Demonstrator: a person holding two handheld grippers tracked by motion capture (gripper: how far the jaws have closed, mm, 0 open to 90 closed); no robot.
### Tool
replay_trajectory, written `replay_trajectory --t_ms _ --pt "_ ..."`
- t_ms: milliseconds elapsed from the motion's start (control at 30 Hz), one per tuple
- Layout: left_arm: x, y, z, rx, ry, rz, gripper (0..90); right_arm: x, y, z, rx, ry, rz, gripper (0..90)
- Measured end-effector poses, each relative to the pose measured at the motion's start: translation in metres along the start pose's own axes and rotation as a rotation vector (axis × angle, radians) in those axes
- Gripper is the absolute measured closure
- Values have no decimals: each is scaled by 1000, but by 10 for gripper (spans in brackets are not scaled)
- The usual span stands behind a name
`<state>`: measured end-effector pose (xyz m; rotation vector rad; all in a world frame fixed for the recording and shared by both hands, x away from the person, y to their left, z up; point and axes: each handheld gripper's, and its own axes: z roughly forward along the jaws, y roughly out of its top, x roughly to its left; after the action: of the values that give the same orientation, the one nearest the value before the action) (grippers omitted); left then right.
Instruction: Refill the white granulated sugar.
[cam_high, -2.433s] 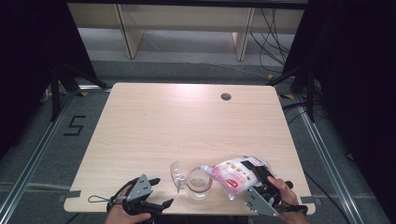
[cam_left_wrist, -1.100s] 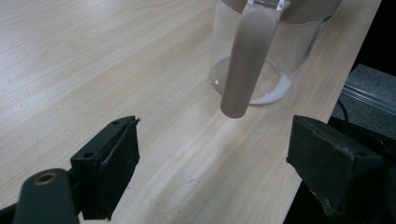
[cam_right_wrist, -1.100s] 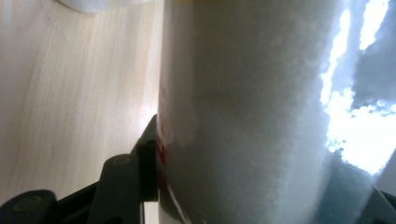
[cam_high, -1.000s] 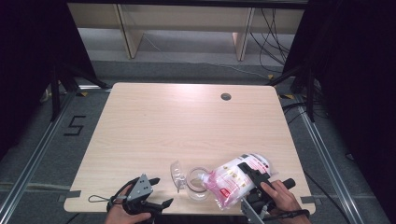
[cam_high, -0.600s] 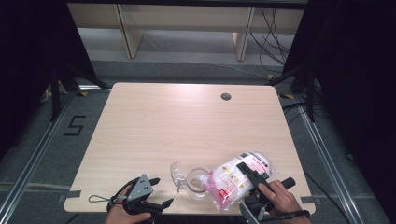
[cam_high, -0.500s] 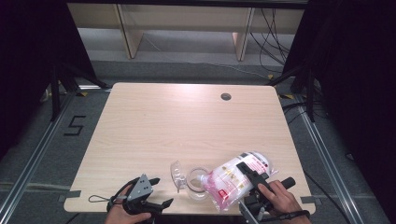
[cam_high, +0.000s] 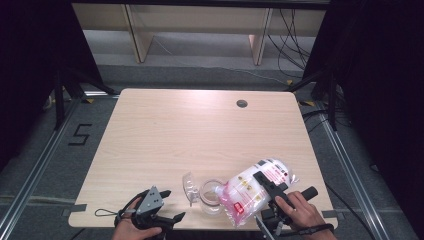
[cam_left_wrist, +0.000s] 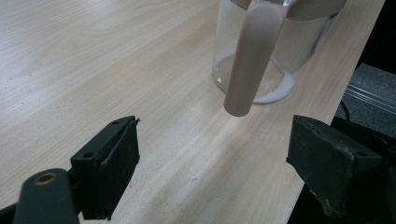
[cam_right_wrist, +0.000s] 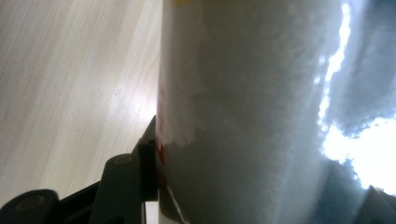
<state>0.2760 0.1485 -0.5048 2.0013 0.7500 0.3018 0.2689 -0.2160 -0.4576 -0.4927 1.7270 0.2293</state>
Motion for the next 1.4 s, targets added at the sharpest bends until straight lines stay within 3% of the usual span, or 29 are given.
replay_trajectory --t_ms 167,433,600,667,1333,1400 --pt "0 0 1 -5 -2 -1 161 -1 0 0 -3 -10 -17 490" --pt "1 0 0 6 10 14 161 -1 0 1 16 13 -36 492" --pt "1 0 0 4 7 9 161 -2 0 3 -14 -2 -51 493" --pt "1 0 0 8 8 9 161 -1 1 4 -10 14 -45 494" --pt "1 0 0 7 7 9 161 -6 1 5 -4 18 -88 499" --pt "1 0 0 12 4 6 161 -7 1 6 -20 -1 -102 499"
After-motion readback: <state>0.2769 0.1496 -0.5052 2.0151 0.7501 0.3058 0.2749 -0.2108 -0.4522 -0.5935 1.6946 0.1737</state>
